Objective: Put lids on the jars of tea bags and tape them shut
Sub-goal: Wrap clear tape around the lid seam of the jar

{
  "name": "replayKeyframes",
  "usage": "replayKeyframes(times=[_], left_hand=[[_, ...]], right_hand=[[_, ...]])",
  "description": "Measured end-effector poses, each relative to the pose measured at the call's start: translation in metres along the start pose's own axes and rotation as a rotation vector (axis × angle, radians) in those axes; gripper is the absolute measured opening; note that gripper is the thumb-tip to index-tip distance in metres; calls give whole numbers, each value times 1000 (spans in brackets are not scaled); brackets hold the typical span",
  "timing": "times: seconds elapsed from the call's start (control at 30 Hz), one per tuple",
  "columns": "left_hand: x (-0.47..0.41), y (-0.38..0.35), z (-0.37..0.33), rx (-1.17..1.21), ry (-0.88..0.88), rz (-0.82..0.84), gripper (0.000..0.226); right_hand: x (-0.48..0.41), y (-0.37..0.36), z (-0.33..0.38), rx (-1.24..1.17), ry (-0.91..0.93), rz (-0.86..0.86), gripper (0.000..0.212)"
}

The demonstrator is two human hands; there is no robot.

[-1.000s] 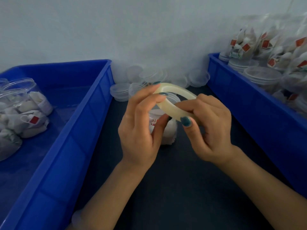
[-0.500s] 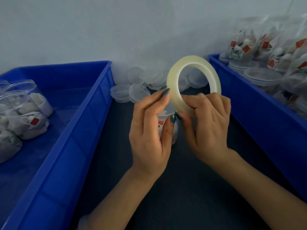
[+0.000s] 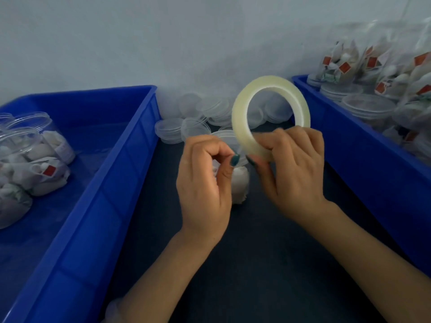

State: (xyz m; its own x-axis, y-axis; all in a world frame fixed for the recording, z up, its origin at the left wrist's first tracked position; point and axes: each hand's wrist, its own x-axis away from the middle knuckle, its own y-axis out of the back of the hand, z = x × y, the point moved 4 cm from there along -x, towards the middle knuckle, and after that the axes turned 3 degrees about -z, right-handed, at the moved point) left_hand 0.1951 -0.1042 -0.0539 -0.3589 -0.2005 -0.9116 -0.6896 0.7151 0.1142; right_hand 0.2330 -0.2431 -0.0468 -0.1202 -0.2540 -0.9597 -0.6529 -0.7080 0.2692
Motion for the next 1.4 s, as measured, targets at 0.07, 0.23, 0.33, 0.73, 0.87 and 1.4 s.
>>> replayKeyframes(times=[0.07, 0.23, 0.33, 0.73, 0.87, 1.4], left_hand=[[4, -5, -1, -3, 2, 47, 17], [6, 1, 5, 99, -17, 8, 35], [3, 4, 6, -3, -46, -6, 41], [-1, 5, -10, -503, -546, 61, 30], [-4, 7, -8, -564, -562, 93, 25], [9, 27, 7, -614, -279, 256, 19]], right_hand=[[-1, -1, -6, 3, -41, 8, 21], [2, -2, -8, 23, -34, 1, 23], [2, 0, -8, 17, 8, -8, 22], [11, 1, -37, 223, 300, 3, 37], [16, 2, -56, 307, 219, -35, 47], [33, -9, -87, 112, -103, 71, 64]])
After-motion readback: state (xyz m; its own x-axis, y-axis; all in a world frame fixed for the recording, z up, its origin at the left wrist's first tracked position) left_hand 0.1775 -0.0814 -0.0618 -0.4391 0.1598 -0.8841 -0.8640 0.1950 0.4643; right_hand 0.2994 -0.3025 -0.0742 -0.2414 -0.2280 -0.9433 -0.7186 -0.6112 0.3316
